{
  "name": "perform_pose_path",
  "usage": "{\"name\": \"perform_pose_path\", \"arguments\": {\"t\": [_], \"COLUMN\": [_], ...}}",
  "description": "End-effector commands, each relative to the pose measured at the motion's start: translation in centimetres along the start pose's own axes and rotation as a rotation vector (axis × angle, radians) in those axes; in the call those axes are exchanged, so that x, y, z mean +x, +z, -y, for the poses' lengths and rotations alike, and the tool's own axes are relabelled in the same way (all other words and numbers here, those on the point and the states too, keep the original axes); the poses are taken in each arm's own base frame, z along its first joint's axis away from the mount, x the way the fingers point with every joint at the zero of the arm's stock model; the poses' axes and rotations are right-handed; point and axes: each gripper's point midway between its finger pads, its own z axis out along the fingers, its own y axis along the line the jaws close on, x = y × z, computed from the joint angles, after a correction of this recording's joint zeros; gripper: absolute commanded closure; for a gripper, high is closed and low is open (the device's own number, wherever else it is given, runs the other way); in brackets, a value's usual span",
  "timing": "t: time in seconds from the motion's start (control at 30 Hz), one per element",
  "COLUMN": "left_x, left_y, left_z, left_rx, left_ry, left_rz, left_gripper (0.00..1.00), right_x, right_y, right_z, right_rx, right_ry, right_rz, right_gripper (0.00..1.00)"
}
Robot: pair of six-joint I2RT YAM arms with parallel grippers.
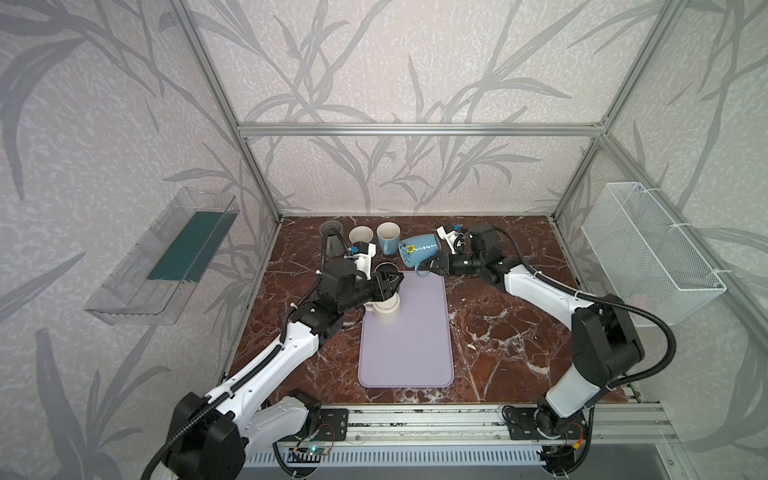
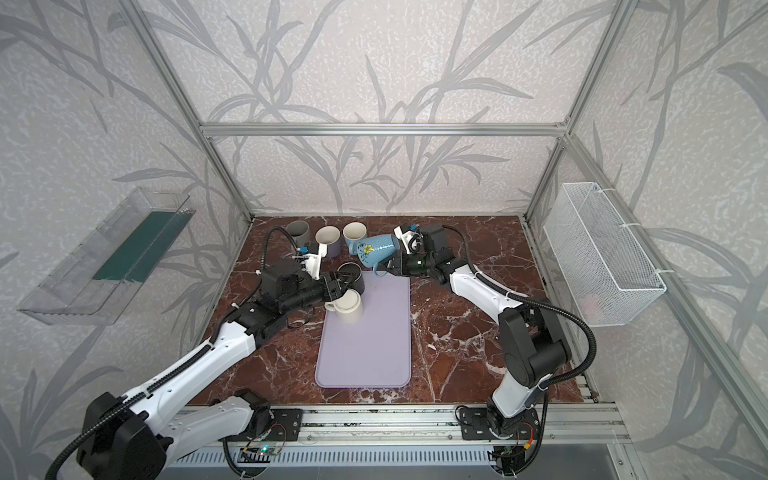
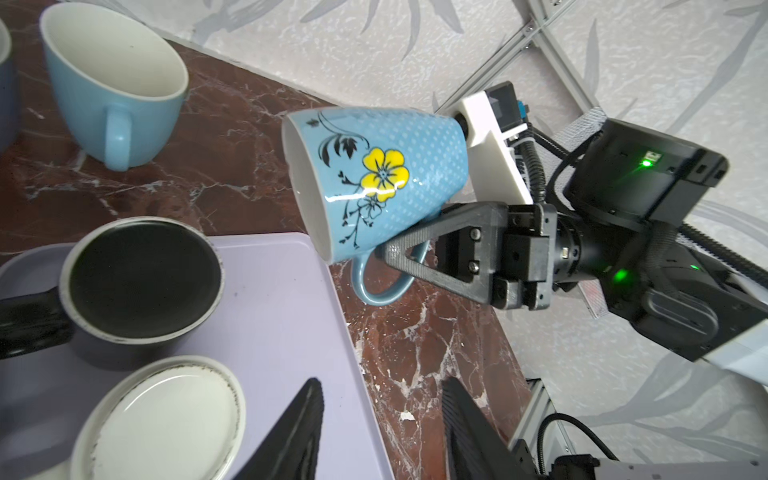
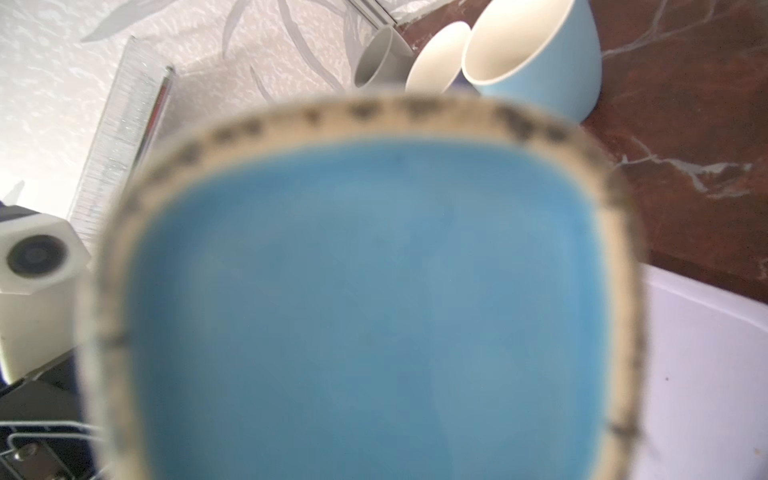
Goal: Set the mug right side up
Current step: 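Lift the patterned blue mug with the right gripper and tilt it toward the left gripper, then grasp the patterned blue mug's handle with the left gripper while the right gripper holds it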
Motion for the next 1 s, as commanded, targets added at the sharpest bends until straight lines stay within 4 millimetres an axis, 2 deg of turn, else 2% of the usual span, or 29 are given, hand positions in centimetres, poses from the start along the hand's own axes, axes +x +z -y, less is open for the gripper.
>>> {"name": "perform_pose_path", "arguments": {"t": [0.0, 0.4, 0.97], "left_x": [-0.7, -1.0, -2.7], "left_y": [-0.2, 1.2, 1.7], "left_z": [1.9, 3.4, 4.1], "left_rx": [0.096, 0.215, 0.233], "left_ry": [-0.001, -0.043, -0.042], "left_rz": [0.034, 0.037, 0.083], "left_gripper": [0.51, 0.50, 0.50], "right_x": [-2.6, -3.8, -3.6], "right_y": [-1.7, -2.9, -3.9], "right_z": [-5.0, -8.5, -11.1], "right_rx": [-0.153, -0.293, -0.425], "right_ry": [-0.075, -0.081, -0.074], "right_rz": [0.079, 0.119, 0.124], "right_gripper": [0.94, 0.95, 0.95]}}
